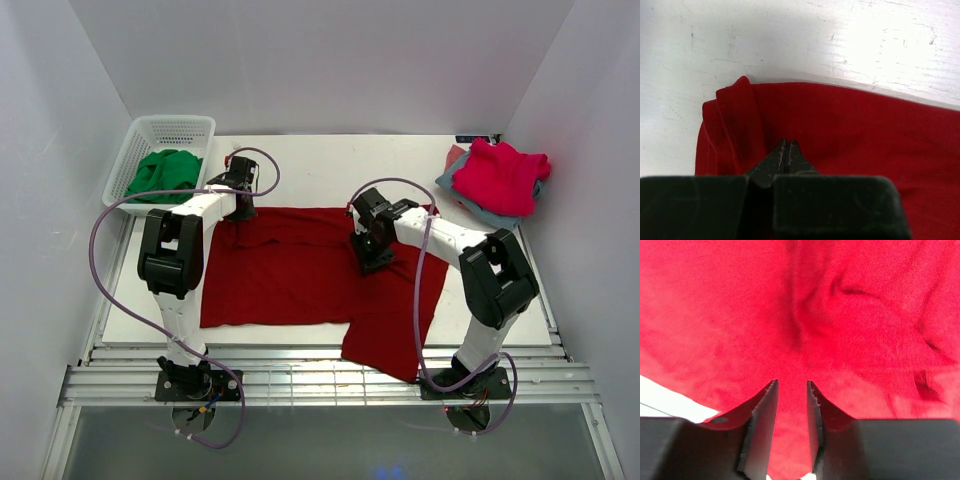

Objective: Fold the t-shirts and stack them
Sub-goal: Fold the flattened tshirt in 1/3 of the way

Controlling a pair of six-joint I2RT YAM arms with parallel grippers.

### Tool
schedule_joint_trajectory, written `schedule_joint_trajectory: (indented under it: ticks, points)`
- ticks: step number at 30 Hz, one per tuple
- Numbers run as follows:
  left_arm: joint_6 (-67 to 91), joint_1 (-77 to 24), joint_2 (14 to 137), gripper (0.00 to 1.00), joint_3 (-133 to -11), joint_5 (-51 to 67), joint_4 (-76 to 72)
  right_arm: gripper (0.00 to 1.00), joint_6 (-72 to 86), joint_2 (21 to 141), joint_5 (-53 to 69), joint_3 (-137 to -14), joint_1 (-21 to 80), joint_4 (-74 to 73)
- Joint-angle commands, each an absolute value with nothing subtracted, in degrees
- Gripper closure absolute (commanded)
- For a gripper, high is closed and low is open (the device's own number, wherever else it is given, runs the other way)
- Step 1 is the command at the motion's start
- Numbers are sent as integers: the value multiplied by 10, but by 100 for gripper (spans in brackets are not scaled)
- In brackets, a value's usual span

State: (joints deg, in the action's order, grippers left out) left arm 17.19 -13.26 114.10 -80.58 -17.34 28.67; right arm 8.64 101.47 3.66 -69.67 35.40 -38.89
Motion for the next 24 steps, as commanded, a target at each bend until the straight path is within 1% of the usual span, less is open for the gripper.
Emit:
schedule_joint_trajectory:
  ticks: [1, 3, 4, 5, 6, 8, 11, 13, 15, 19, 24]
  points:
    - [168, -134, 1105, 100, -804, -173, 282, 64, 83, 960, 40, -744, 359, -416]
    - [168, -134, 1104, 100, -804, -173, 282, 57, 82, 943, 27, -780, 359, -423]
    - [168, -134, 1104, 100, -804, -173, 282, 52, 82, 940, 15, -790, 359, -425]
    - [167, -134, 1103, 100, -803, -173, 282, 49, 83, 936, -23, -797, 359, -425]
    - [167, -134, 1102, 100, -803, -173, 283, 48, 83, 936, -41, -802, 358, -425]
    - [169, -134, 1100, 100, -801, -173, 283, 49, 84, 944, -90, -808, 351, -423]
    - [169, -134, 1094, 100, -795, -173, 282, 52, 87, 972, -105, -806, 334, -418]
    - [169, -134, 1089, 100, -791, -175, 282, 53, 86, 986, -98, -807, 333, -417]
    - [168, -134, 1086, 100, -785, -178, 282, 54, 93, 997, -64, -806, 332, -418]
    - [170, -134, 1080, 100, -778, -180, 281, 54, 107, 986, -20, -781, 333, -410]
    - [173, -134, 1080, 100, -780, -174, 282, 55, 124, 969, -6, -736, 337, -410]
